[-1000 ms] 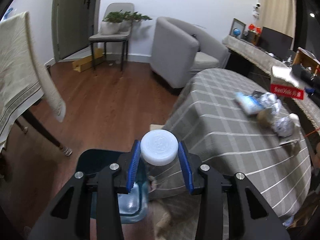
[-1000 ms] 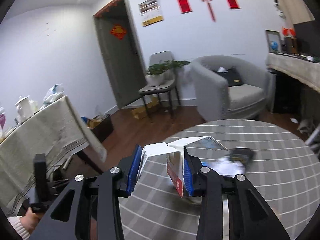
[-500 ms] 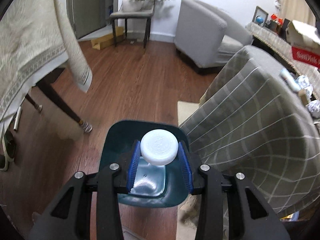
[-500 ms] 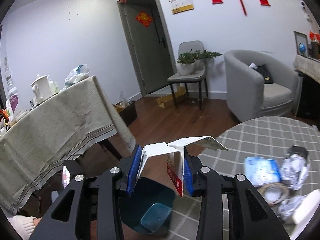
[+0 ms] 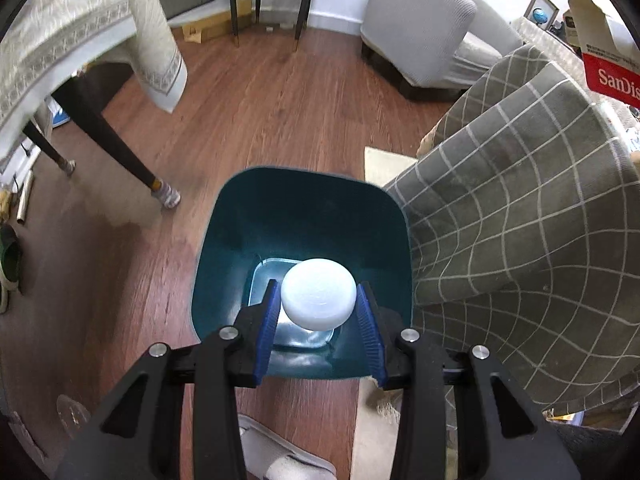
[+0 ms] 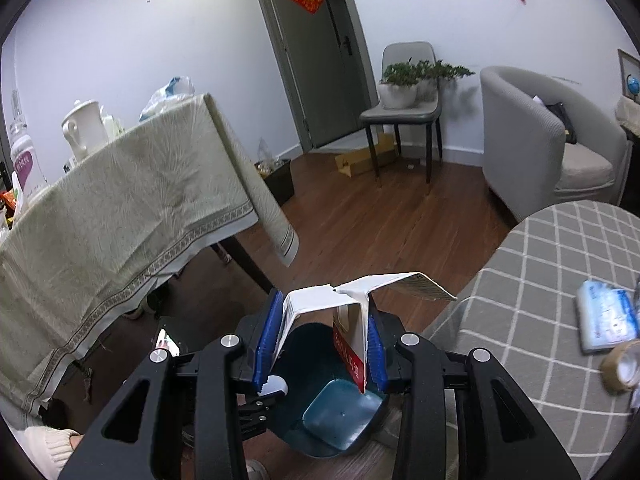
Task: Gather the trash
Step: 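Open the left tool dropping the lid while the right tool drops the paper box into the bin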
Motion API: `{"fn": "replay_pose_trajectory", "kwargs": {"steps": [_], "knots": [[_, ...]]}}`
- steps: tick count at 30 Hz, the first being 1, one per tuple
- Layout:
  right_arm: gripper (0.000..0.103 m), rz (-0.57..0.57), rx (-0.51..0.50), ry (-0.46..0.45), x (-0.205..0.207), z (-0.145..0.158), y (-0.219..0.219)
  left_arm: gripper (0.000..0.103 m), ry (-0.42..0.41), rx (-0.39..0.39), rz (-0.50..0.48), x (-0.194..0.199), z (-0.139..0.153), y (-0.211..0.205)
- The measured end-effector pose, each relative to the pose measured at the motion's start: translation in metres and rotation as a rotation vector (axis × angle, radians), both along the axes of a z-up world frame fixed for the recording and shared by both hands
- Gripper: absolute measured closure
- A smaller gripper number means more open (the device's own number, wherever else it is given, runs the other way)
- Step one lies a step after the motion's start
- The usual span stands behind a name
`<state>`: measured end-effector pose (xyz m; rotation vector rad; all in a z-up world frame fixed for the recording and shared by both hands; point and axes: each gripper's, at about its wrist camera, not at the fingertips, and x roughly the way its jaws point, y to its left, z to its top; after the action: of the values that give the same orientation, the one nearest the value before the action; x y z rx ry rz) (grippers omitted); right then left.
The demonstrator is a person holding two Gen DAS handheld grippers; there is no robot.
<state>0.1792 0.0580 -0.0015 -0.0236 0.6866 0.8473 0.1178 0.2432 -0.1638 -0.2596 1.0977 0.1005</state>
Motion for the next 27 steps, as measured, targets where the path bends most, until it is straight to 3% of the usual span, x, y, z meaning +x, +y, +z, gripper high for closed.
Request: {"fn": "replay_pose_trajectory", "kwargs": {"steps": [6, 9, 14, 27], "knots": [[0.064, 0.033, -0.042, 0.032, -0.002, -0.018, 0.025, 0.061, 0.046, -0.023, 0.006, -0.003, -0.016, 0.011], [0.064, 0.042, -0.068, 0.051, -0.001, -0.030, 0.038, 0.049, 0.026, 0.005, 0.012, -0.007, -0.012, 0.015], [0.064, 0.045, -0.104, 0.072, 0.002, -0.046, 0.052, 0.042, -0.078, 0.015, 0.030, -0.016, 0.014, 0.025], [0.064, 0.024, -0.185, 0.172, 0.014, -0.099, 0.072, 0.038, -0.401, 0.107, 0.081, -0.055, 0.119, 0.029]]}}
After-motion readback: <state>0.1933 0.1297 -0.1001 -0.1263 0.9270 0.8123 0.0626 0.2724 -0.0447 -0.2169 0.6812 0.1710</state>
